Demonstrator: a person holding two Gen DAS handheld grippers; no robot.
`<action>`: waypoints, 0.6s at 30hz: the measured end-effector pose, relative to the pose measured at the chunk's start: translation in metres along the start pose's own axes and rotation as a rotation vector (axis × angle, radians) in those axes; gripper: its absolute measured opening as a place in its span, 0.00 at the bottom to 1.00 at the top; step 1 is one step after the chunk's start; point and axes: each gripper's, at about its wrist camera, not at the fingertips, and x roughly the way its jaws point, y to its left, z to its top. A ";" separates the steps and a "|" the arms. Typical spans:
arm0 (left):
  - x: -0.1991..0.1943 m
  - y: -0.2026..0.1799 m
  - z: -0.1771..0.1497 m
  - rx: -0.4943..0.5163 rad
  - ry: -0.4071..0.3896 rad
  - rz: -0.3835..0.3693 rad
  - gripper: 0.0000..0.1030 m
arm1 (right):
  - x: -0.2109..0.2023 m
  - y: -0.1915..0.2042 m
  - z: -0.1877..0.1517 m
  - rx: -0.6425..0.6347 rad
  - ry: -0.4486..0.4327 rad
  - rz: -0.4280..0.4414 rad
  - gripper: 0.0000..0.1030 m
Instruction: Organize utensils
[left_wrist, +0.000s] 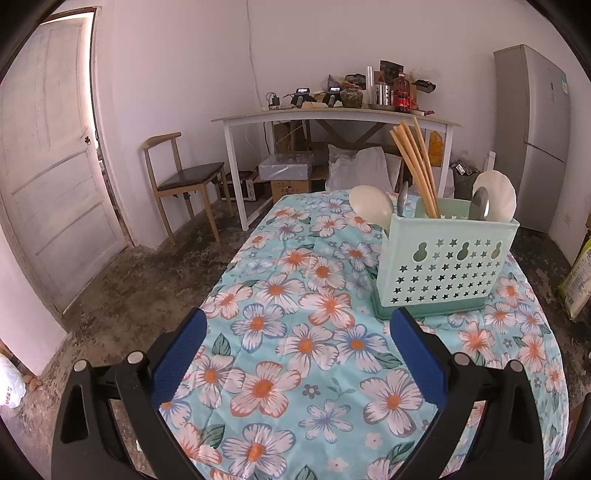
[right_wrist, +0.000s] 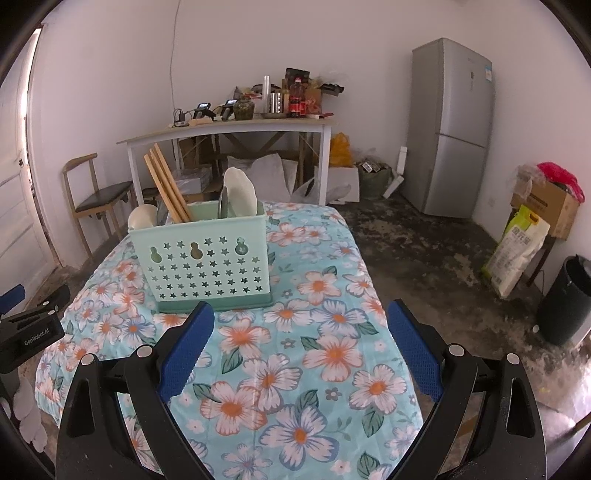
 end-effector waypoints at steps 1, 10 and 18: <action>0.000 0.000 0.000 0.000 -0.002 0.000 0.94 | 0.001 0.001 0.000 -0.002 0.002 0.002 0.88; 0.004 -0.008 -0.003 0.028 0.006 -0.020 0.94 | 0.003 0.005 0.000 -0.006 0.005 0.005 0.88; 0.002 -0.009 -0.003 0.040 0.004 -0.027 0.94 | 0.002 0.005 -0.001 -0.007 0.004 0.005 0.88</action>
